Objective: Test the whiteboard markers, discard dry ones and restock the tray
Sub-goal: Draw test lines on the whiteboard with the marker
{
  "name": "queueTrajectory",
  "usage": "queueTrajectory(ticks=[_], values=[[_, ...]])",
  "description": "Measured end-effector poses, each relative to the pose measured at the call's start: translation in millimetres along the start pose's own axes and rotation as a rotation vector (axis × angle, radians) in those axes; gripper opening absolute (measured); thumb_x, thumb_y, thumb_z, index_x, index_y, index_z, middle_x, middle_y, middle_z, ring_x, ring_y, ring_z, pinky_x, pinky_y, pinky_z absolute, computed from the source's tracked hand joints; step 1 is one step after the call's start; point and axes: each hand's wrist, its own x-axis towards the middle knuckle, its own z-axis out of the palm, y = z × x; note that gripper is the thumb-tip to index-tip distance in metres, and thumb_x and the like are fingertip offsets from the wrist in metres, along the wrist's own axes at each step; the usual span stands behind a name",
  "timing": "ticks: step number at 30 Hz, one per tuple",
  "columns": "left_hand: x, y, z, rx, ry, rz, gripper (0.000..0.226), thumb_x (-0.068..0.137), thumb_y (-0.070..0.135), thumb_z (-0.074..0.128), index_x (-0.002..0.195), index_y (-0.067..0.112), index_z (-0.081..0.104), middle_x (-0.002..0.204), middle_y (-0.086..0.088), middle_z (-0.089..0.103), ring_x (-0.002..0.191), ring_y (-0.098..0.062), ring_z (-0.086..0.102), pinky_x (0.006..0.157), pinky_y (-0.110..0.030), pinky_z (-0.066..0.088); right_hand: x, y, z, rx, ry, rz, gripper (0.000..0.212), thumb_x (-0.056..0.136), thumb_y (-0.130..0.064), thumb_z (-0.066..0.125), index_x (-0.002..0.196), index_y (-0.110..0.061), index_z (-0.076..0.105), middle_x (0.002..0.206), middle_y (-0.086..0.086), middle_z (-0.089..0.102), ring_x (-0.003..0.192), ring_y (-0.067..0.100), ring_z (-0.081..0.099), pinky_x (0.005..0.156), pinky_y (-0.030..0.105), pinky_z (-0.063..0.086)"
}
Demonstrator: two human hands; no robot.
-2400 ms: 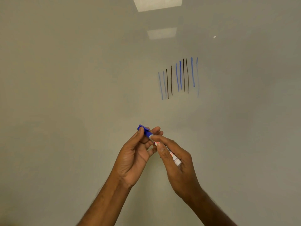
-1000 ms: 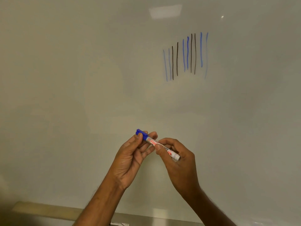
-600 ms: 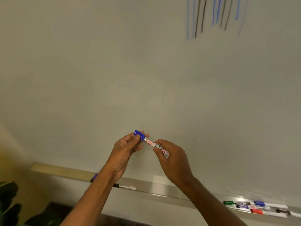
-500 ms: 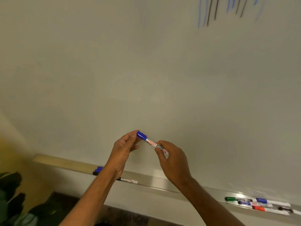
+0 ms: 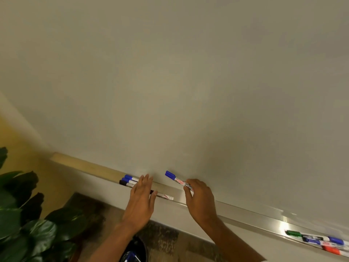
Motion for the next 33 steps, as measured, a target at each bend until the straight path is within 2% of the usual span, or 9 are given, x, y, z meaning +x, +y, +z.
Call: queueTrajectory(ticks=[4,6,10,12,15,20,23,26,33], values=[[-1,-30,20,0.170,-0.084,-0.007,0.065,0.109,0.043,0.030,0.163,0.019,0.002,0.169,-0.001,-0.006,0.154,-0.012,-0.016,0.122,-0.030,-0.011,0,10,36,-0.064,-0.098,0.020,0.014,0.092,-0.023,0.067,0.104,-0.018,0.070,0.092,-0.003,0.072,0.081,0.015,0.066,0.072,0.033,0.057],[1,-42,27,0.254,-0.124,-0.039,0.070,0.104,0.052,0.012,0.162,0.017,-0.004,0.168,-0.003,-0.013,0.153,-0.016,-0.020,0.122,-0.034,-0.014,1,14,52,-0.100,-0.149,0.020,0.016,0.094,-0.025,0.063,0.107,-0.018,0.069,0.094,-0.002,0.071,0.082,0.015,0.064,0.074,0.031,0.055],[7,-66,40,0.323,-0.192,-0.084,0.097,0.079,0.070,-0.027,0.159,0.016,-0.018,0.163,-0.004,-0.029,0.151,-0.020,-0.029,0.120,-0.033,-0.023,4,22,80,-0.131,-0.234,0.035,0.022,0.099,-0.028,0.054,0.115,-0.019,0.066,0.102,-0.002,0.070,0.088,0.014,0.062,0.080,0.027,0.050],[10,-77,48,0.313,-0.199,-0.094,0.108,0.069,0.073,-0.041,0.158,0.016,-0.019,0.163,-0.004,-0.029,0.151,-0.020,-0.029,0.119,-0.033,-0.025,6,26,93,-0.137,-0.267,0.045,0.024,0.100,-0.029,0.052,0.117,-0.019,0.065,0.106,-0.002,0.070,0.092,0.015,0.063,0.084,0.028,0.049],[13,-89,57,0.255,-0.170,-0.095,0.106,0.072,0.073,-0.038,0.158,0.016,-0.015,0.166,-0.006,-0.021,0.152,-0.022,-0.025,0.120,-0.030,-0.027,10,32,111,-0.138,-0.310,0.062,0.027,0.101,-0.028,0.051,0.122,-0.017,0.064,0.114,0.000,0.069,0.101,0.017,0.063,0.092,0.030,0.049],[20,-96,63,0.233,-0.198,-0.094,0.106,0.064,0.073,-0.045,0.152,0.018,-0.024,0.161,-0.006,-0.032,0.150,-0.023,-0.030,0.120,-0.034,-0.025,10,39,136,-0.175,-0.382,0.084,0.032,0.100,-0.028,0.052,0.129,-0.017,0.060,0.126,0.001,0.065,0.114,0.019,0.060,0.103,0.031,0.042],[24,-105,70,0.249,-0.154,-0.079,0.089,0.091,0.067,-0.024,0.159,0.014,-0.002,0.168,-0.011,-0.004,0.156,-0.030,-0.006,0.126,-0.039,-0.014,11,41,149,-0.206,-0.384,0.082,0.031,0.096,-0.025,0.059,0.125,-0.014,0.063,0.125,0.005,0.066,0.114,0.024,0.061,0.104,0.037,0.044],[26,-112,75,0.282,-0.175,-0.081,0.068,0.108,0.051,0.002,0.159,0.008,0.018,0.164,-0.017,0.027,0.150,-0.035,0.026,0.123,-0.036,-0.005,12,42,157,-0.236,-0.425,0.072,0.033,0.097,-0.026,0.057,0.128,-0.017,0.061,0.128,0.002,0.064,0.118,0.022,0.058,0.107,0.037,0.042],[26,-115,84,0.285,-0.076,-0.032,0.062,0.110,0.048,0.006,0.159,0.011,0.013,0.163,-0.017,0.030,0.150,-0.036,0.028,0.121,-0.036,-0.001,13,43,173,-0.292,-0.413,0.048,0.036,0.074,-0.021,0.084,0.108,-0.017,0.072,0.105,0.003,0.073,0.096,0.024,0.069,0.090,0.041,0.056]])
